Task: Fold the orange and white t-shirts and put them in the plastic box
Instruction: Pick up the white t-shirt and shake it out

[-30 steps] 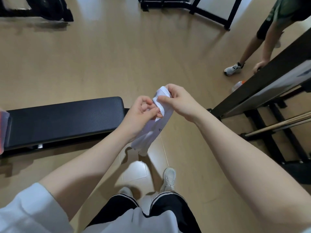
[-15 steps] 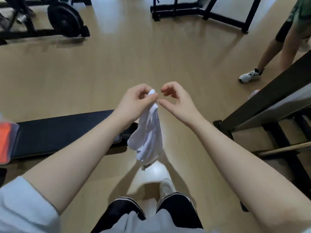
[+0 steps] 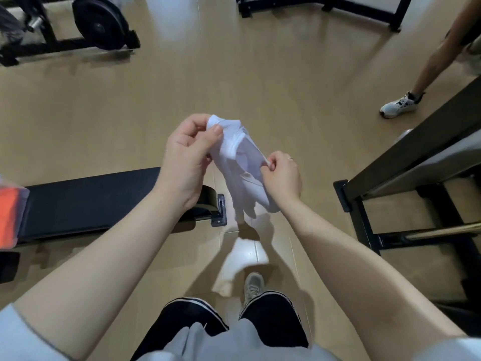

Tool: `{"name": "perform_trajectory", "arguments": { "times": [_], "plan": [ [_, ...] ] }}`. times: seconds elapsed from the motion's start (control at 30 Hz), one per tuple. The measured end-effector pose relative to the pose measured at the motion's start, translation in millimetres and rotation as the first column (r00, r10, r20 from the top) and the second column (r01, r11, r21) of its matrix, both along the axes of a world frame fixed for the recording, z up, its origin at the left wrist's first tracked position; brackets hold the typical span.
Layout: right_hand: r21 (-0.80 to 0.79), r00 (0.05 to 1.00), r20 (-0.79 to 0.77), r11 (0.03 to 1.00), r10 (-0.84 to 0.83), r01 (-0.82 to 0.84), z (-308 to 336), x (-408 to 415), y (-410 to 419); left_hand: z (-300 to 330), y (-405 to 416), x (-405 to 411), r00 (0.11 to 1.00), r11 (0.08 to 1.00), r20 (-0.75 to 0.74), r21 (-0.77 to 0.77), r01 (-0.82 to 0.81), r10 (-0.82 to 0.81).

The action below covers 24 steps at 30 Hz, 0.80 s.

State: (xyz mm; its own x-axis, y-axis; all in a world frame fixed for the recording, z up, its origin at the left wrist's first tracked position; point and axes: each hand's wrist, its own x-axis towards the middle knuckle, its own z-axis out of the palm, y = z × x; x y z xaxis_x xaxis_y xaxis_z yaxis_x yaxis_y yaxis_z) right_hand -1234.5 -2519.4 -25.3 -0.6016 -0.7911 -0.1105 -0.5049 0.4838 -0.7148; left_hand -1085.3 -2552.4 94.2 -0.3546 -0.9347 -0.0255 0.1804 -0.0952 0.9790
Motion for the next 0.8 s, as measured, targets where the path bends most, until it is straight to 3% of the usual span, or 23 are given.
{"name": "perform_trajectory", "arguments": {
  "times": [0.13,0.23,0.33,0.43,0.5,0.63,0.73,0.8],
  "plan": [
    [0.151,0.997,0.003,0.985,-0.080,0.078,-20,-32,10,-10,-9,16,0.983,0.986,-0.091,0.060,-0.155,0.160],
    [0.238,0.997,-0.034,0.968,-0.075,0.081,-36,-57,30,-31,-21,30,0.926,0.920,-0.143,0.241,-0.309,0.348],
    [0.316,0.994,0.012,0.943,-0.110,0.101,-39,-74,45,-50,-22,27,0.916,0.882,-0.170,0.379,-0.279,0.363],
    [0.345,0.900,0.333,0.924,-0.283,0.163,-30,-72,43,-61,-15,8,0.968,0.903,-0.002,0.360,-0.235,0.252],
    [0.332,0.817,0.490,0.932,-0.303,0.147,-21,-65,39,-66,-13,-4,0.975,0.924,0.114,0.316,-0.215,0.188],
    [0.275,0.776,0.591,0.959,-0.221,0.064,-16,-55,31,-79,-16,-16,0.956,0.976,0.287,0.188,-0.111,0.054],
    [0.233,0.701,0.687,0.972,-0.192,0.037,-18,-49,24,-93,-29,-12,0.893,0.994,0.447,0.112,-0.008,-0.043],
    [0.220,0.704,0.684,0.974,-0.193,0.053,-23,-47,19,-104,-47,-8,0.848,0.993,0.521,0.103,0.051,-0.098]
  ]
}}
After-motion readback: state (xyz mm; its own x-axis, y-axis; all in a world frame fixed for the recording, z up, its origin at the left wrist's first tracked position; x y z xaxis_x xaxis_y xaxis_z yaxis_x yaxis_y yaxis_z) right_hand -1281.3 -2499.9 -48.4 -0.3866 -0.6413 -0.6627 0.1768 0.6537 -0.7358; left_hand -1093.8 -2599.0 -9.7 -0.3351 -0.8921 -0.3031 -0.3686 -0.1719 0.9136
